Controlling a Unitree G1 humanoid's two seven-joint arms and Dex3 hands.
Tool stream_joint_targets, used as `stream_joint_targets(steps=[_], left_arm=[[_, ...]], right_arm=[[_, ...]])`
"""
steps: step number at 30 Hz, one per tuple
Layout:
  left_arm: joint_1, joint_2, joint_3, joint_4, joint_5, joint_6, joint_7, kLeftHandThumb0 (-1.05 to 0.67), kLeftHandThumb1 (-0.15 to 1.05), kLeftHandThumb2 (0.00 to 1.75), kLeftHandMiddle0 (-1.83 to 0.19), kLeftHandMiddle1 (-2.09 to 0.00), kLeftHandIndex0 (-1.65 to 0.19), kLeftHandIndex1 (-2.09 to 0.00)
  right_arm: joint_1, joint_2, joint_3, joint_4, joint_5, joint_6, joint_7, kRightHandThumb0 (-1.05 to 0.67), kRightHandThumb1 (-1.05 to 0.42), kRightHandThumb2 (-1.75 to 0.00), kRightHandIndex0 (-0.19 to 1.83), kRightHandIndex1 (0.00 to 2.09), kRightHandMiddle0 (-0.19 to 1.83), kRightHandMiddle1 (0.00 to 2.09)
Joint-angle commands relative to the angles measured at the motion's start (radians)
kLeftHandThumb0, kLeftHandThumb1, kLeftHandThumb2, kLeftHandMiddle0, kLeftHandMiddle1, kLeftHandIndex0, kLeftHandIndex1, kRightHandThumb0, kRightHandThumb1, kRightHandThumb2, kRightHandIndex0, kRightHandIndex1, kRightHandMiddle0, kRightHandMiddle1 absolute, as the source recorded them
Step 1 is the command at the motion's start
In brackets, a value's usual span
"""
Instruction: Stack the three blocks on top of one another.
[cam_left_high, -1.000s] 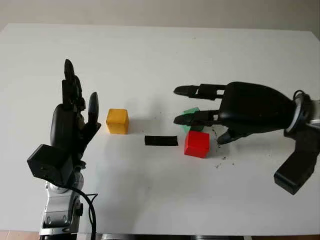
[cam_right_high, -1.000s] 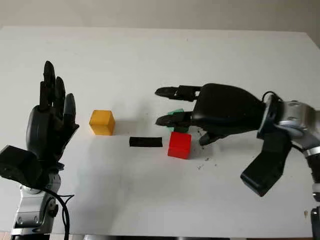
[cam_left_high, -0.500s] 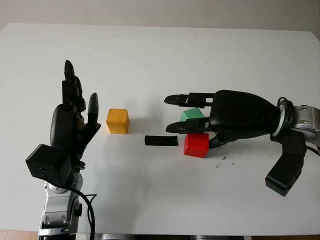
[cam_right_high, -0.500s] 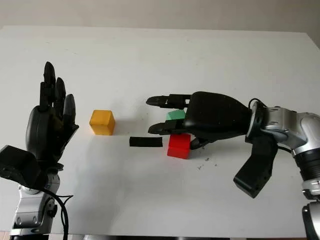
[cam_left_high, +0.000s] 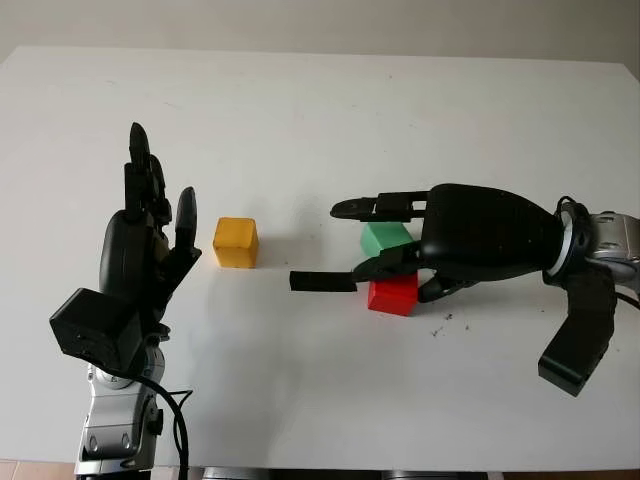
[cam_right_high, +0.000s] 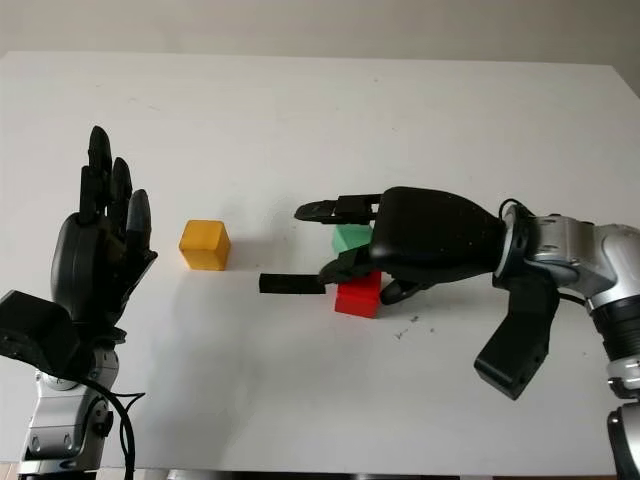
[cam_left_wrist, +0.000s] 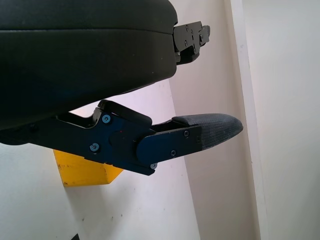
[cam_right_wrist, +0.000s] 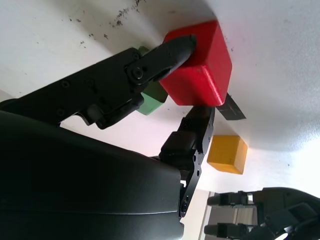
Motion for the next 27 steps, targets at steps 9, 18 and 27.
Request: stream_joint_targets(steps=[9, 18, 27], left_arm=[[0.008, -0.003, -0.002, -0.019, -0.003, 0.002, 0.000, -0.70, 1.05, 0.58, 0.19, -0.05, 0.19, -0.05], [0.006, -0.006, -0.009, -0.028, -0.011, 0.011, 0.000, -0.70, 1.05, 0.59, 0.19, -0.04, 0.19, -0.05], [0.006, -0.010, -0.012, -0.022, -0.001, 0.001, 0.007, -0.69, 1.05, 0.59, 0.19, -0.04, 0.19, -0.04]], right_arm=[[-0.054, -0.007, 0.011, 0.035, 0.027, -0.006, 0.012, -0.50, -0.79, -0.05, 0.38, 0.07, 1.16, 0.28], [-0.164, 0.039, 0.043, 0.036, 0.195, 0.070, 0.199, -0.54, -0.80, -0.05, 0.35, 0.06, 1.12, 0.24], [-0.259, 0.142, 0.078, -0.025, 0.404, 0.222, 0.436, -0.55, -0.81, -0.06, 0.37, 0.06, 1.17, 0.21]])
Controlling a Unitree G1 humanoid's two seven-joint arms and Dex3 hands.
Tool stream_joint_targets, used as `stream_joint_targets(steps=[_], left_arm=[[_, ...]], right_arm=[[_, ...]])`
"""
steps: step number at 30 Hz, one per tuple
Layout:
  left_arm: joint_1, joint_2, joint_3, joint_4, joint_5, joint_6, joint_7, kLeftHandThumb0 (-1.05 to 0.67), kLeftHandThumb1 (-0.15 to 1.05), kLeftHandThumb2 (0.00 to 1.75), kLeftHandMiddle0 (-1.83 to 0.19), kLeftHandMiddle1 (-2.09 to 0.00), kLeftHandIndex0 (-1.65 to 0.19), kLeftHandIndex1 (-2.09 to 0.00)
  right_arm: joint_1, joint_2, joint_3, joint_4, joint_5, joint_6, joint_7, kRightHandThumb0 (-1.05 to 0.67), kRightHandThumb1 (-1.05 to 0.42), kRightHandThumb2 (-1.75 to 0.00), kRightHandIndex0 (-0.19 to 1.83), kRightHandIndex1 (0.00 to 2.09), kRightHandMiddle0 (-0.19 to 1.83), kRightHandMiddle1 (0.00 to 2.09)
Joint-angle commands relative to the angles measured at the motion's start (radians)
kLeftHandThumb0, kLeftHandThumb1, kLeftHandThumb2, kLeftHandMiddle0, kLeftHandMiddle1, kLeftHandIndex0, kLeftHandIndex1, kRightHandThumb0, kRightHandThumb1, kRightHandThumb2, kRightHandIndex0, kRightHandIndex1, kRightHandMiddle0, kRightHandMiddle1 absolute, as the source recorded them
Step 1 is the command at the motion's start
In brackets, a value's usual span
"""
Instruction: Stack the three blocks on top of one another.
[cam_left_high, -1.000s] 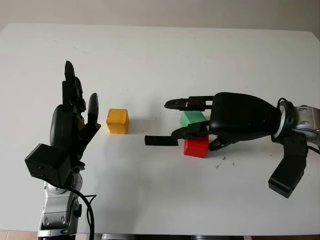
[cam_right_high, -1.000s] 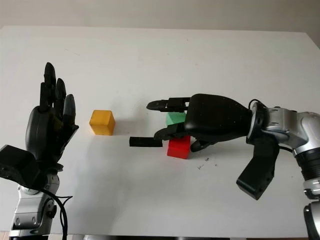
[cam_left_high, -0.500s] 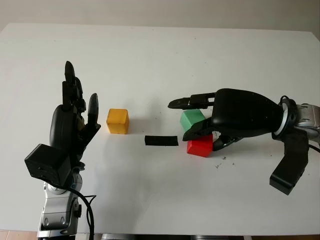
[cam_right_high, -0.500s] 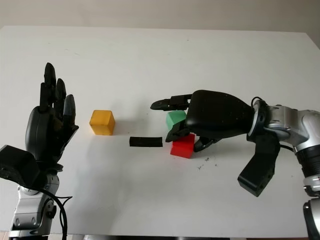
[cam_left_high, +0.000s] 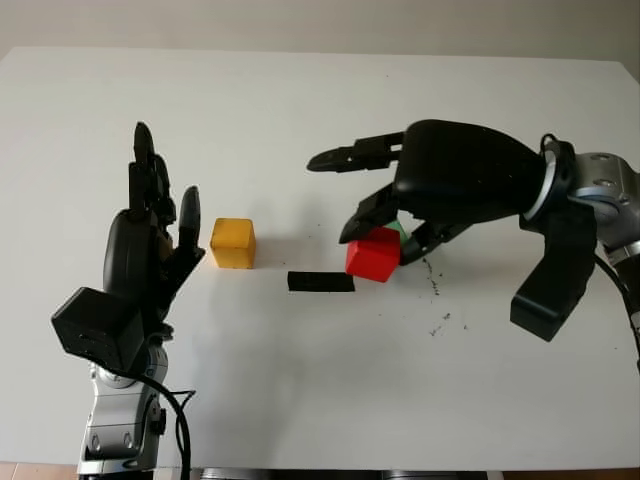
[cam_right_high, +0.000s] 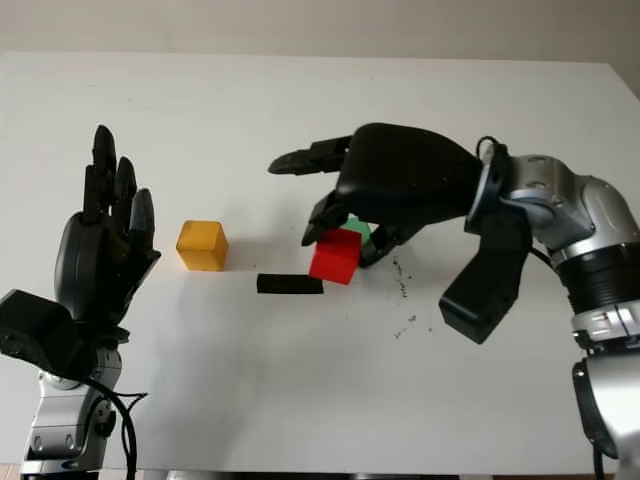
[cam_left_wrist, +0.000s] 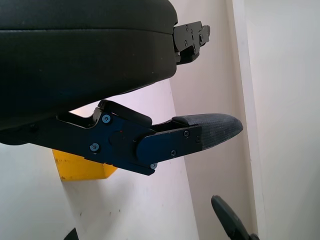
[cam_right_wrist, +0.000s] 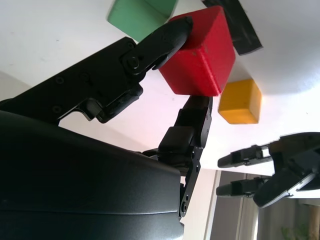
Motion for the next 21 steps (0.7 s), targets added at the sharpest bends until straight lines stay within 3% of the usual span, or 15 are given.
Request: stream_joint_targets(steps=[1, 10, 21], left_arm=[[0.006, -0.003, -0.002, -0.012, 0.005, -0.009, 0.005, -0.69, 1.05, 0.60, 0.19, -0.04, 0.19, -0.04], [0.007, -0.008, -0.003, -0.017, 0.001, 0.006, 0.011, -0.70, 1.05, 0.59, 0.19, -0.04, 0.19, -0.05], [0.008, -0.009, -0.005, -0.018, 0.008, -0.003, 0.014, -0.70, 1.05, 0.59, 0.19, -0.04, 0.19, -0.05]], right_arm=[[-0.035, 0.018, 0.008, -0.036, 0.047, 0.028, 0.042, -0.55, -0.81, -0.06, 0.38, 0.06, 1.17, 0.21], [-0.063, 0.088, 0.014, -0.054, 0.109, 0.076, 0.154, -0.58, -0.83, -0.06, 0.42, 0.07, 1.17, 0.17], [-0.100, 0.140, 0.072, 0.006, -0.113, 0.009, 0.085, -0.59, -0.81, -0.05, 0.43, 0.05, 1.20, 0.14]])
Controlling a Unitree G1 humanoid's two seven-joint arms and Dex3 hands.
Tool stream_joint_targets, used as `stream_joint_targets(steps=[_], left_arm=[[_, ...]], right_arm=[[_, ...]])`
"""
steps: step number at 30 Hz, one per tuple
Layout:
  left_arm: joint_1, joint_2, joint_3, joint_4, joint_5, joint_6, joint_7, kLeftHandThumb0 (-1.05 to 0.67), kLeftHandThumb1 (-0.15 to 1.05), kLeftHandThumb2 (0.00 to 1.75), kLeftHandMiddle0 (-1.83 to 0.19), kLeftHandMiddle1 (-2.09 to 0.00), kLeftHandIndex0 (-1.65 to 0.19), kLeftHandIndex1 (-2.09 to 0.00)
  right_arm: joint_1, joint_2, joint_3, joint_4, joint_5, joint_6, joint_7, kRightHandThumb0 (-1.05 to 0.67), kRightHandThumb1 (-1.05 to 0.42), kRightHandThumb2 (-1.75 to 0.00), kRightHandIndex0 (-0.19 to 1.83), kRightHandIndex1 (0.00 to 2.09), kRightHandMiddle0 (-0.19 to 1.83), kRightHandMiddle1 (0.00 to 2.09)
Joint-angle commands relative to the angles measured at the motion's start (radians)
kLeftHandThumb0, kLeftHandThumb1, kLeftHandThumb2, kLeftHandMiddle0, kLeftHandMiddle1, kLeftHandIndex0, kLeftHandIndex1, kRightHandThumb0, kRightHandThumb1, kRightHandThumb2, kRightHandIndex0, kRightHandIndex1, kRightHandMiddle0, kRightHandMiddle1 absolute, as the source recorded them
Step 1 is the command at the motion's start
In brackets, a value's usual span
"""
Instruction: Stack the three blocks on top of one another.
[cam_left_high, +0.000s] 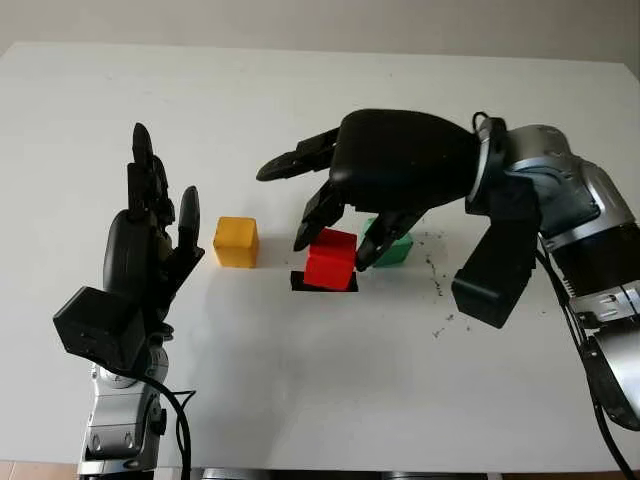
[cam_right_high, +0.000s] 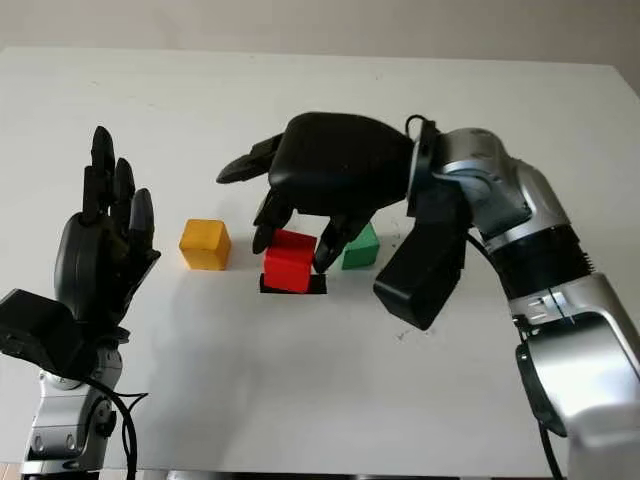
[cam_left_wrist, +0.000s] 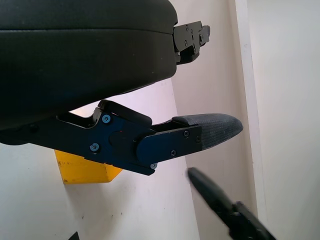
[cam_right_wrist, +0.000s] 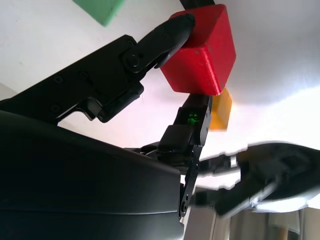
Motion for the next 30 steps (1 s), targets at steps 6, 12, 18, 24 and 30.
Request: stream_joint_targets(steps=[6, 12, 18, 24, 30], left_arm=[[0.014, -0.005, -0.005, -0.021, 0.006, -0.007, 0.004, -0.70, 1.05, 0.60, 0.19, -0.04, 0.19, -0.05], [0.016, -0.008, -0.005, -0.030, 0.006, 0.004, 0.008, -0.70, 1.05, 0.59, 0.19, -0.04, 0.19, -0.05], [0.017, -0.007, -0.005, -0.028, 0.006, 0.002, 0.005, -0.70, 1.05, 0.59, 0.19, -0.05, 0.19, -0.05], [0.016, -0.006, -0.005, -0.024, 0.004, -0.003, 0.002, -0.70, 1.05, 0.59, 0.19, -0.05, 0.19, -0.05], [0.016, -0.005, -0.004, -0.022, 0.006, -0.004, 0.003, -0.70, 1.05, 0.59, 0.19, -0.04, 0.19, -0.05]], right_arm=[[-0.044, 0.021, 0.036, 0.063, -0.120, -0.046, -0.099, -0.56, -0.81, -0.05, 0.43, 0.05, 1.22, 0.14], [-0.054, 0.024, 0.062, 0.102, -0.206, -0.070, -0.190, -0.57, -0.81, -0.05, 0.42, 0.05, 1.24, 0.13], [-0.060, 0.023, 0.086, 0.128, -0.283, -0.076, -0.288, -0.59, -0.81, -0.05, 0.42, 0.05, 1.23, 0.12], [-0.069, 0.022, 0.106, 0.145, -0.307, -0.080, -0.331, -0.57, -0.82, -0.05, 0.39, 0.04, 1.23, 0.12], [-0.068, 0.021, 0.118, 0.141, -0.308, -0.073, -0.333, -0.56, -0.82, -0.06, 0.36, 0.04, 1.22, 0.11]])
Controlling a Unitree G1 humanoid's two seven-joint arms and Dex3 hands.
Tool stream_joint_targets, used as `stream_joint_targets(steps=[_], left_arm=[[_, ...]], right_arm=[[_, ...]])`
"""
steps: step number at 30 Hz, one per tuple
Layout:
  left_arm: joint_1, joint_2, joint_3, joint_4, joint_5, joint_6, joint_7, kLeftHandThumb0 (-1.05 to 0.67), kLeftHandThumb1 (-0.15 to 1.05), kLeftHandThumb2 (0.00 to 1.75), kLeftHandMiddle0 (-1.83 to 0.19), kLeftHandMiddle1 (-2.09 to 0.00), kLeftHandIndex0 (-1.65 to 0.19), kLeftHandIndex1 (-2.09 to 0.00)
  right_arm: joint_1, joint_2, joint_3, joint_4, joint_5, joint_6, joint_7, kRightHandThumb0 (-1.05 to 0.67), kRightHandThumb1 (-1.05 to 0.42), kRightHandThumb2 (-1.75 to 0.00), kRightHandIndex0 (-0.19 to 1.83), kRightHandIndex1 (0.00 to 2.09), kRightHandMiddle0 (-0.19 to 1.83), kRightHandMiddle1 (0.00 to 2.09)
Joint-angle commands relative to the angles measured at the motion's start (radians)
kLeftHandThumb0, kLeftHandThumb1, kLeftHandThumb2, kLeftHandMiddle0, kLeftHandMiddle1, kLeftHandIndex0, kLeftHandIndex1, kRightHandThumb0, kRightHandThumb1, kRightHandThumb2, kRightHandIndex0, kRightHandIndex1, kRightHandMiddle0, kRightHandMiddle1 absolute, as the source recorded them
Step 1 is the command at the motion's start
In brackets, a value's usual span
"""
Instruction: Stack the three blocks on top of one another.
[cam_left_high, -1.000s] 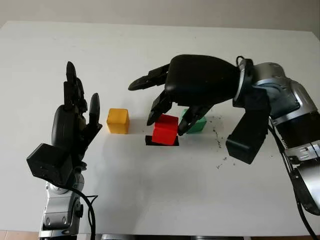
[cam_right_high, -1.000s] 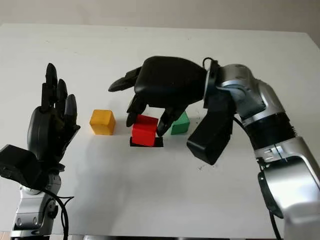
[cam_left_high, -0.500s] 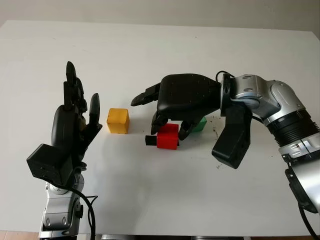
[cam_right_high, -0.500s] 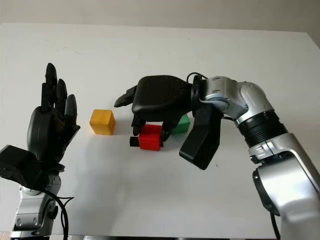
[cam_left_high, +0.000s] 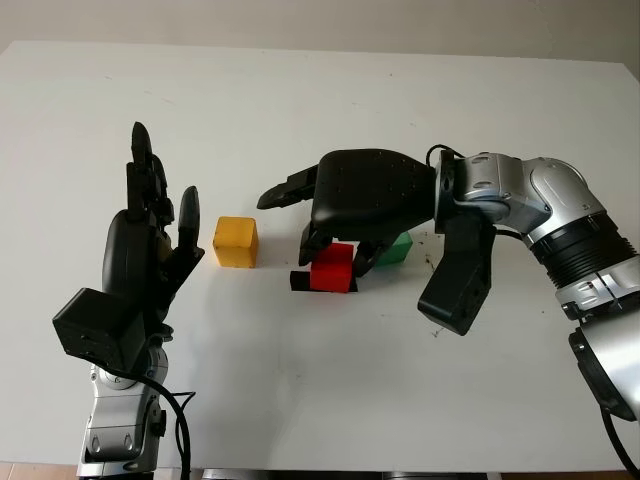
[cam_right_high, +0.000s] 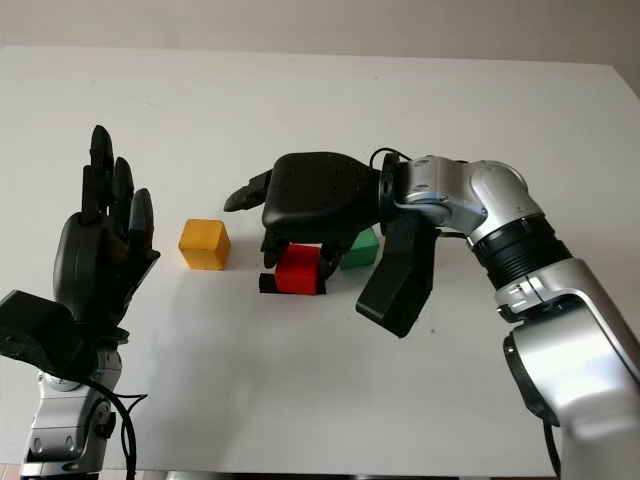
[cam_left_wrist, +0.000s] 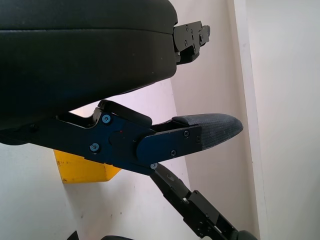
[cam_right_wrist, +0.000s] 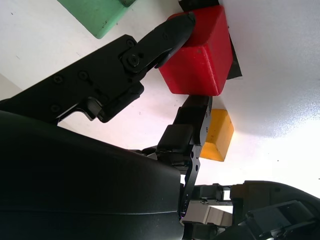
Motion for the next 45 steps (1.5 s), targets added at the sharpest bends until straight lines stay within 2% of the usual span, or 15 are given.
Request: stream_joint_targets(steps=[1, 9, 13, 17, 20, 23, 24, 33, 36, 38, 40, 45], left_arm=[[0.010, -0.005, -0.003, -0.009, 0.001, -0.007, 0.001, -0.70, 1.05, 0.59, 0.19, -0.04, 0.19, -0.05], [0.014, -0.004, -0.002, -0.014, 0.001, -0.004, 0.001, -0.70, 1.05, 0.59, 0.19, -0.04, 0.19, -0.04], [0.016, -0.005, -0.002, -0.020, 0.000, 0.001, 0.002, -0.70, 1.05, 0.59, 0.19, -0.05, 0.19, -0.05], [0.016, -0.003, 0.000, -0.018, 0.001, -0.001, 0.002, -0.69, 1.05, 0.59, 0.19, -0.05, 0.19, -0.05], [0.017, 0.001, 0.002, -0.012, 0.001, -0.009, -0.002, -0.69, 1.05, 0.59, 0.19, -0.05, 0.19, -0.05], [0.018, 0.003, 0.003, -0.015, -0.001, -0.007, -0.004, -0.69, 1.05, 0.59, 0.19, -0.05, 0.18, -0.05], [0.018, 0.003, 0.004, -0.014, 0.001, -0.006, -0.003, -0.69, 1.05, 0.59, 0.19, -0.05, 0.18, -0.05], [0.011, 0.005, 0.007, 0.000, -0.009, -0.017, -0.013, -0.69, 1.05, 0.59, 0.19, -0.04, 0.19, -0.05], [0.010, 0.006, 0.008, 0.002, -0.018, -0.023, -0.022, -0.69, 1.05, 0.59, 0.19, -0.04, 0.19, -0.05], [0.012, 0.008, 0.009, 0.000, -0.016, -0.022, -0.022, -0.69, 1.05, 0.59, 0.19, -0.04, 0.19, -0.05], [0.013, 0.011, 0.011, 0.003, -0.018, -0.027, -0.026, -0.69, 1.05, 0.59, 0.19, -0.04, 0.19, -0.05], [0.013, 0.016, 0.018, 0.007, -0.029, -0.029, -0.035, -0.68, 1.05, 0.59, 0.19, -0.05, 0.18, -0.06]], right_arm=[[-0.006, -0.001, 0.012, -0.006, 0.001, -0.001, 0.001, -0.56, -0.82, -0.06, 0.36, 0.04, 1.22, 0.11], [0.005, -0.012, 0.011, -0.013, 0.016, -0.006, 0.015, -0.60, -0.82, -0.06, 0.36, 0.05, 1.20, 0.09], [0.014, -0.029, 0.008, -0.027, 0.009, -0.008, 0.017, -0.59, -0.85, -0.06, 0.33, 0.04, 1.11, 0.04], [0.023, -0.049, 0.003, -0.041, -0.003, -0.013, 0.003, -0.56, -0.86, -0.06, 0.23, 0.02, 0.61, 0.00], [0.032, -0.072, -0.012, -0.062, 0.031, -0.004, 0.034, -0.52, -0.86, -0.05, 0.11, 0.01, 0.41, 0.00], [0.041, -0.103, -0.036, -0.114, 0.097, 0.042, 0.112, -0.68, -0.85, -0.05, 0.03, 0.01, 0.29, 0.00], [0.049, -0.114, -0.050, -0.132, 0.127, 0.058, 0.133, -0.74, -0.83, -0.04, 0.00, 0.02, 0.26, 0.00], [0.154, -0.188, -0.211, -0.252, 0.409, 0.271, 0.292, -0.80, -0.79, -0.05, -0.01, 0.04, 0.26, 0.03], [0.239, -0.176, -0.287, -0.277, 0.500, 0.352, 0.273, -0.81, -0.87, -0.08, 0.02, 0.05, 0.26, 0.04], [0.308, -0.158, -0.335, -0.289, 0.558, 0.401, 0.247, -0.82, -0.98, -0.10, 0.00, 0.05, 0.19, 0.01], [0.380, -0.125, -0.377, -0.303, 0.631, 0.471, 0.230, -0.85, -1.03, -0.18, -0.05, 0.02, 0.07, 0.00], [0.520, -0.030, -0.439, -0.315, 0.690, 0.570, 0.134, -0.84, -1.05, -0.39, -0.14, 0.01, -0.08, 0.01]])
